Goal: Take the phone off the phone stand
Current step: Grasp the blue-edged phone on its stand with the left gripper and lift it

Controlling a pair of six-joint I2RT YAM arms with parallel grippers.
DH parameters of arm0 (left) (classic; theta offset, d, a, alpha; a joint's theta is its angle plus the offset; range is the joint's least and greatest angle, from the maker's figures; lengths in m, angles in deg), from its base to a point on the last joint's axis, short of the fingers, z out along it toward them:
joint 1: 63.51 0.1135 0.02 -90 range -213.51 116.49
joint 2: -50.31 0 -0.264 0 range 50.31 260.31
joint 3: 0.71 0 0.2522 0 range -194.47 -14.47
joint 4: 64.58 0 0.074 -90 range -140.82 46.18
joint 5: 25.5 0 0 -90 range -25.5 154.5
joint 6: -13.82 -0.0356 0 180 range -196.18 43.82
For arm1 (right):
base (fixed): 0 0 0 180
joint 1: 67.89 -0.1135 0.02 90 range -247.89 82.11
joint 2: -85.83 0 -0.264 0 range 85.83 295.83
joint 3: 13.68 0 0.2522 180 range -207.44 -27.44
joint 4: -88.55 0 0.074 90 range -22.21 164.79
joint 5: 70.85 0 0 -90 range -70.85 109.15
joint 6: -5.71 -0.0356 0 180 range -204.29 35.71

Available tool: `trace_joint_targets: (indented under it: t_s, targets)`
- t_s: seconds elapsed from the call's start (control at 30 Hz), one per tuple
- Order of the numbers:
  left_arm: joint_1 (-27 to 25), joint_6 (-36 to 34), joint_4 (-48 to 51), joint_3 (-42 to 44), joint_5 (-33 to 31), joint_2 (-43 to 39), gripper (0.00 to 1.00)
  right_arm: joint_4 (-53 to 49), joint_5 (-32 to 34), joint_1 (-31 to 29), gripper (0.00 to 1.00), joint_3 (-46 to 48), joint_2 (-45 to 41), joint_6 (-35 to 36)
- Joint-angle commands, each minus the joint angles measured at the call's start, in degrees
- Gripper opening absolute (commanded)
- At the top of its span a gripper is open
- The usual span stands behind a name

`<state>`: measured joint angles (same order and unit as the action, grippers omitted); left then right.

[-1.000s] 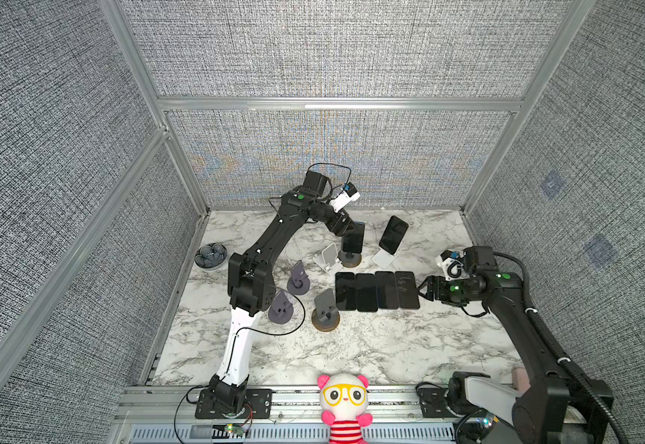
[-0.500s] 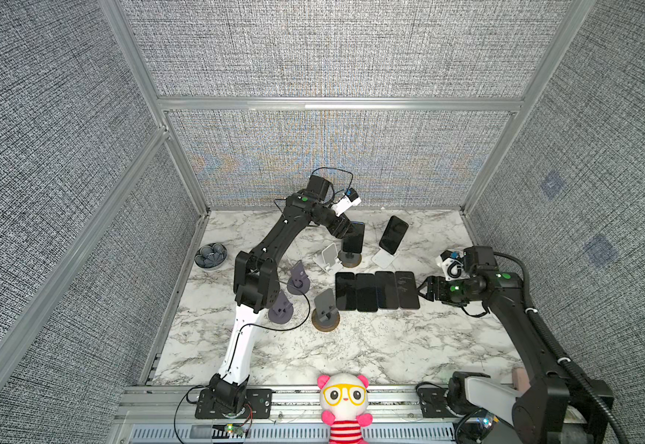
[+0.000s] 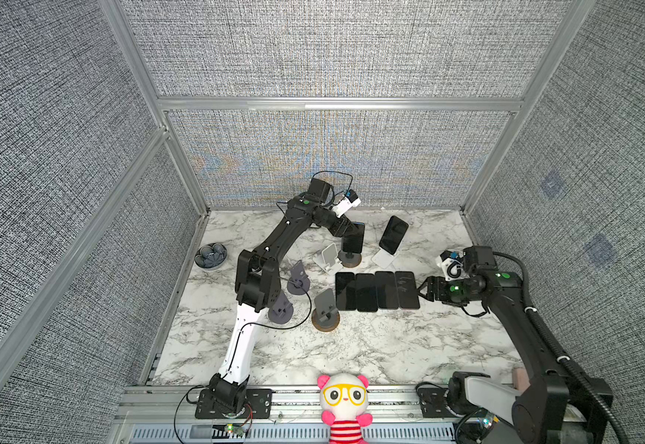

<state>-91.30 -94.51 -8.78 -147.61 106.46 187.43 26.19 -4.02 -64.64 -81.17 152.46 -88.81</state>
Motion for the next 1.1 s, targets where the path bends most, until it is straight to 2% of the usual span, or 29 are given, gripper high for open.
trace_joint_targets:
  t_s: [0.0, 0.27, 0.9, 1.07]
  targets:
    - [0.01, 1.1, -1.53, 0.22, -0.4, 0.08, 0.35, -0.11, 0.14, -0.01, 0.74, -0.09, -0.24, 0.27]
    - [-0.02, 1.7, -2.7, 2.54, -0.21, -0.88, 0.26, -0.27, -0.24, -0.03, 0.74, -0.62, -0.42, -0.19]
    - [0.01, 3.35, -2.83, 3.86, -0.47, -2.33, 0.16, -1.14, -0.99, -0.06, 0.73, -0.3, -2.85, -0.24]
    - [0.02, 7.12, -8.25, 7.84, -1.23, -5.64, 0.15, -1.1, -0.99, -0.06, 0.72, 0.02, -3.51, -0.46]
